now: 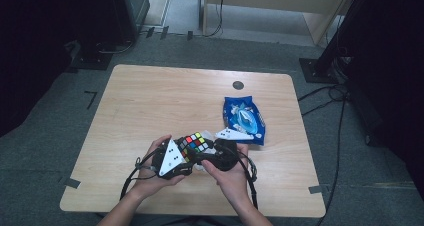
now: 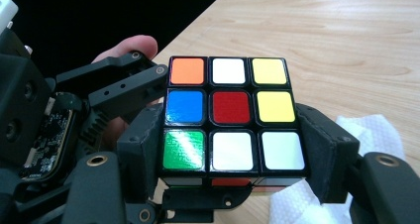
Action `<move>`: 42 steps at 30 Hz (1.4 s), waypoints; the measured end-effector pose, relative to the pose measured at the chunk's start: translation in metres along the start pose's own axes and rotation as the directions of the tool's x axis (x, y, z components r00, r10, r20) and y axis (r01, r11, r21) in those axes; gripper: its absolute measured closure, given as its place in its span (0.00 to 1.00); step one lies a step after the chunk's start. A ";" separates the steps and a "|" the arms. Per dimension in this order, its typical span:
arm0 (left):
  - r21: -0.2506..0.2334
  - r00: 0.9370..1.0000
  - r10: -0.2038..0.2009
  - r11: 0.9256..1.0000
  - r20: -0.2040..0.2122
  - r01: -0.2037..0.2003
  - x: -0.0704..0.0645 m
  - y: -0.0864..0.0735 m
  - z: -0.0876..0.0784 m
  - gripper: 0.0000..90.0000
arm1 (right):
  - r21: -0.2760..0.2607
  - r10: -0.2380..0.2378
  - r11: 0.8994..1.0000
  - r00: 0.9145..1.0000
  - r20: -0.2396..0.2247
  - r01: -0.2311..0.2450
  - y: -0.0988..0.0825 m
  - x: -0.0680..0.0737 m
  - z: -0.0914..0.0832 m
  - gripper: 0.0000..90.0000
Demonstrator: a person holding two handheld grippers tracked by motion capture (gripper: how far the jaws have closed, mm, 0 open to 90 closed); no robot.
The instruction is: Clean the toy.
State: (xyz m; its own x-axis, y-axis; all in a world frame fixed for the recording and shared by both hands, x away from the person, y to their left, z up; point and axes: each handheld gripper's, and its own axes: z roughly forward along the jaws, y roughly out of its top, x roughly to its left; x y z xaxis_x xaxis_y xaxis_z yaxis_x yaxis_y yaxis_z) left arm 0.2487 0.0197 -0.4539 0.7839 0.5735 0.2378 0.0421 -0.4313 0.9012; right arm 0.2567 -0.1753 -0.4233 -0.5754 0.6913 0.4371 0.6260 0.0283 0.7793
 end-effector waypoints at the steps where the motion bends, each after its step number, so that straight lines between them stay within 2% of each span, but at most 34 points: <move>1: 0.003 1.000 0.000 1.000 0.001 0.000 0.000 0.000 0.000 0.38 | 0.013 0.008 1.000 1.000 -0.010 -0.007 0.001 -0.001 0.000 0.39; 3: 0.003 1.000 -0.015 1.000 0.011 0.015 0.002 0.000 0.001 0.38 | 0.021 0.018 1.000 0.999 -0.027 -0.018 0.002 -0.004 0.001 0.38; 7: 0.009 0.997 -0.071 0.997 0.001 0.071 0.012 -0.003 0.000 0.38 | -0.006 0.024 1.000 0.998 -0.058 -0.024 0.004 -0.008 -0.003 0.37; 8: 0.009 0.997 -0.071 0.997 0.001 0.071 0.012 -0.003 0.000 0.38 | -0.006 0.024 1.000 0.998 -0.058 -0.024 0.004 -0.008 -0.003 0.37; 9: 0.008 0.994 -0.112 0.994 -0.009 0.112 0.021 -0.005 -0.001 0.38 | -0.039 0.033 0.999 0.996 -0.078 -0.036 0.005 -0.009 -0.007 0.36; 10: 0.002 0.991 -0.136 0.991 -0.016 0.136 0.026 -0.006 -0.002 0.38 | -0.051 0.035 0.998 0.996 -0.087 -0.039 0.005 -0.009 -0.008 0.36; 11: 0.002 0.991 -0.136 0.991 -0.016 0.136 0.026 -0.006 -0.002 0.38 | -0.051 0.035 0.998 0.996 -0.087 -0.039 0.005 -0.009 -0.008 0.36; 13: -0.013 0.980 -0.196 0.981 -0.033 0.196 0.040 -0.009 -0.008 0.38 | -0.108 0.028 0.993 0.994 -0.105 -0.039 0.006 -0.011 -0.012 0.37; 14: -0.013 0.980 -0.196 0.981 -0.033 0.196 0.040 -0.009 -0.008 0.38 | -0.108 0.028 0.993 0.994 -0.105 -0.039 0.006 -0.011 -0.012 0.37; 15: -0.027 0.971 -0.233 0.972 -0.044 0.232 0.049 -0.009 -0.013 0.38 | -0.138 0.018 0.990 0.995 -0.100 -0.032 0.005 -0.013 -0.014 0.38; 16: -0.034 0.967 -0.252 0.967 -0.046 0.251 0.053 -0.009 -0.015 0.38 | -0.147 0.016 0.989 0.995 -0.097 -0.030 0.004 -0.013 -0.014 0.39; 17: -0.034 0.967 -0.252 0.967 -0.046 0.251 0.053 -0.009 -0.015 0.38 | -0.159 0.011 0.987 0.996 -0.089 -0.025 0.002 -0.014 -0.013 0.39; 18: -0.050 0.954 -0.296 0.955 -0.043 0.293 0.061 -0.009 -0.020 0.38 | -0.164 -0.002 0.986 0.997 -0.073 -0.010 0.000 -0.014 -0.011 0.40; 21: -0.077 0.930 -0.366 0.929 -0.036 0.363 0.072 -0.007 -0.027 0.38 | -0.146 -0.051 0.988 0.999 -0.002 0.050 -0.012 -0.014 0.000 0.41; 22: -0.077 0.930 -0.366 0.929 -0.036 0.363 0.072 -0.007 -0.027 0.38 | -0.146 -0.051 0.988 0.999 -0.002 0.050 -0.012 -0.014 0.000 0.41; 23: -0.089 0.915 -0.404 0.912 -0.018 0.401 0.077 -0.007 -0.031 0.38 | -0.113 -0.047 0.992 0.999 -0.002 0.047 -0.020 -0.015 0.012 0.41; 25: -0.095 0.907 -0.422 0.903 -0.006 0.419 0.078 -0.005 -0.032 0.38 | -0.099 -0.057 0.994 0.998 -0.005 0.057 -0.024 -0.013 0.020 0.41; 27: -0.095 0.902 -0.432 0.898 0.006 0.431 0.077 -0.004 -0.032 0.38 | -0.104 -0.081 0.991 0.997 -0.011 0.079 -0.027 -0.007 0.026 0.41; 28: -0.095 0.902 -0.432 0.898 0.006 0.431 0.077 -0.004 -0.032 0.38 | -0.104 -0.081 0.991 0.997 -0.011 0.079 -0.027 -0.007 0.026 0.41; 30: -0.088 0.892 -0.451 0.887 0.033 0.453 0.074 -0.001 -0.029 0.38 | -0.132 -0.112 0.985 0.994 -0.013 0.110 -0.027 0.002 0.029 0.41; 31: -0.088 0.892 -0.451 0.887 0.033 0.453 0.074 -0.001 -0.029 0.38 | -0.132 -0.112 0.985 0.994 -0.013 0.110 -0.027 0.002 0.029 0.41; 33: -0.080 0.885 -0.463 0.881 0.050 0.466 0.069 0.001 -0.026 0.38 | -0.157 -0.150 0.976 0.989 0.004 0.149 -0.029 0.011 0.032 0.41; 36: -0.068 0.886 -0.460 0.883 0.060 0.464 0.062 0.003 -0.022 0.38 | -0.173 -0.166 0.971 0.986 0.017 0.166 -0.031 0.016 0.033 0.41; 38: -0.064 0.883 -0.465 0.881 0.072 0.469 0.057 0.005 -0.019 0.38 | -0.190 -0.174 0.966 0.984 0.030 0.176 -0.033 0.020 0.036 0.41; 40: -0.066 0.878 -0.471 0.877 0.084 0.476 0.054 0.005 -0.018 0.38 | -0.196 -0.170 0.965 0.984 0.046 0.175 -0.033 0.022 0.037 0.41; 42: -0.067 0.878 -0.471 0.876 0.087 0.477 0.053 0.006 -0.018 0.38 | -0.206 -0.160 0.964 0.986 0.052 0.168 -0.034 0.022 0.038 0.41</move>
State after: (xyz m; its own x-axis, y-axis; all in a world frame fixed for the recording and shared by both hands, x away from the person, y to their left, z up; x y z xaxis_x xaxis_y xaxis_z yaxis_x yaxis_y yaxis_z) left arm 0.2792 0.0597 -0.4293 0.7219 0.6462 -0.2475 0.3694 -0.0574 0.9275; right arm 0.2425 -0.1334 -0.4572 -0.6401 0.7145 0.2826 0.3990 -0.0053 0.9169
